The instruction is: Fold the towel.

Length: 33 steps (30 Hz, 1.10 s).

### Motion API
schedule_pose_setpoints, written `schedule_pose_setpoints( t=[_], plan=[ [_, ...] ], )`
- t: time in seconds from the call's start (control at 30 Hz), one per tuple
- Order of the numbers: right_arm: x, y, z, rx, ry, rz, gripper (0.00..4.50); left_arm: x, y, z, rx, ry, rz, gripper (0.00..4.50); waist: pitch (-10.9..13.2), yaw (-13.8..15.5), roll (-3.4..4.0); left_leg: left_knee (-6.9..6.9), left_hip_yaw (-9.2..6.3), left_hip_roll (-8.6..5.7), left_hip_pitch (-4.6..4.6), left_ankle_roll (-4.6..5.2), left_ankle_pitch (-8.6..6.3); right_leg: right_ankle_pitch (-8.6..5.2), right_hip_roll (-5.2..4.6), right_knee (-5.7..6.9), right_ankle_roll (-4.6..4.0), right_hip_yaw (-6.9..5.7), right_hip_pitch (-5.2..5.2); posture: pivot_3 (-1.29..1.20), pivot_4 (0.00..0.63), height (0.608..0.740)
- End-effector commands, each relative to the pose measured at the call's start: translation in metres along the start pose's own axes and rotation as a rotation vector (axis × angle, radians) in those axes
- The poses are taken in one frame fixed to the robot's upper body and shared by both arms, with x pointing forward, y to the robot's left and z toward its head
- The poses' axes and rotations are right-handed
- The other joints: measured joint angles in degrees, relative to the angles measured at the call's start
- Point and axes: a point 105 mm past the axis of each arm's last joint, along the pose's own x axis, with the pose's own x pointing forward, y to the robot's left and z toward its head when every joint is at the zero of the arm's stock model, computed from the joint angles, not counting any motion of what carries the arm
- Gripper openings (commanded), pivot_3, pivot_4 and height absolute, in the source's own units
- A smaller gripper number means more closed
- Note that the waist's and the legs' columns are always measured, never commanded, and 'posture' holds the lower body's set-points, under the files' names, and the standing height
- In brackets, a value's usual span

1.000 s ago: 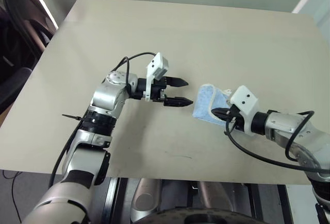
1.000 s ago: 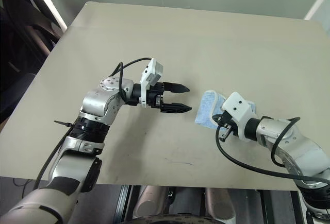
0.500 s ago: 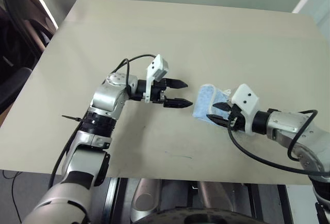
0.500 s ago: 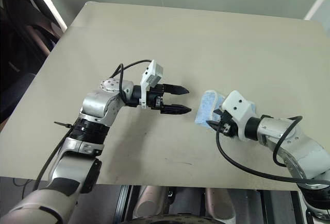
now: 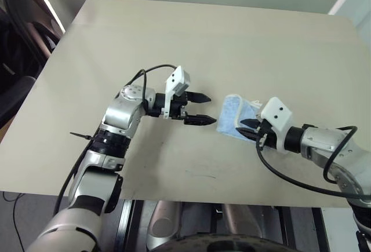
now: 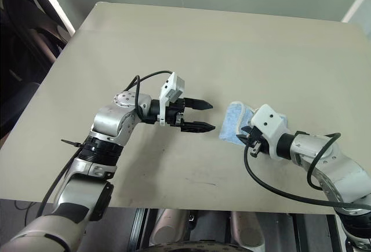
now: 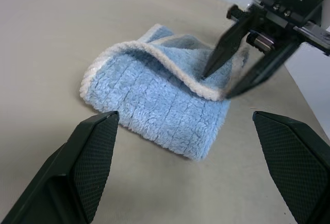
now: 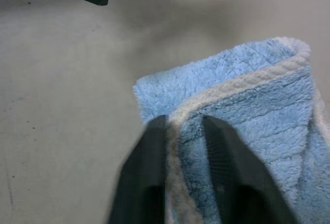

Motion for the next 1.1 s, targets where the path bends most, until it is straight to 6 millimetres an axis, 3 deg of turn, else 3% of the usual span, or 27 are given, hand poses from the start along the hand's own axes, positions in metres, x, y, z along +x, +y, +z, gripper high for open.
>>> schedule_pose_setpoints(
  t=[0.03,0.3,0.4,0.57,1.1],
  plan=[
    [-0.003,-0.002,0.003,-0.041,-0.005,-0.012,0.04,0.0,-0.005,0.009,0.05,-0.008,-0.009,4.5,0.0,0.0,0.0,0.0,0.0,0.0,0.0,0.0,0.0,0.0,0.0,0.0,0.0,0.0,0.0,0.0,0.15,0.697],
    [-0.007,0.005,0.01,-0.044,-0.046,0.031,0.04,0.0,-0.005,0.007,0.044,-0.006,-0.004,4.5,0.0,0.0,0.0,0.0,0.0,0.0,0.0,0.0,0.0,0.0,0.0,0.0,0.0,0.0,0.0,0.0,0.15,0.697],
    [-0.01,0.008,0.012,-0.034,-0.056,0.047,0.6,0.0,-0.005,0.006,0.042,-0.005,-0.004,4.5,0.0,0.0,0.0,-0.01,0.0,0.0,0.0,0.0,0.0,-0.01,0.0,0.0,0.0,0.0,0.0,0.0,0.15,0.697],
    [-0.014,0.006,0.01,-0.054,-0.052,0.021,2.27,0.001,-0.006,0.004,0.042,-0.004,-0.003,4.5,0.0,0.01,0.0,-0.01,0.0,-0.01,0.0,-0.01,0.0,-0.01,0.0,-0.01,0.0,0.0,0.01,0.0,0.15,0.697],
    [-0.02,-0.01,-0.001,-0.172,-0.033,-0.067,2.27,0.002,-0.004,0.003,0.05,0.004,0.007,4.5,0.0,-0.04,0.0,-0.01,-0.01,-0.01,0.0,-0.02,-0.01,-0.01,-0.01,-0.01,-0.01,0.0,0.01,0.0,0.15,0.697]
  ],
)
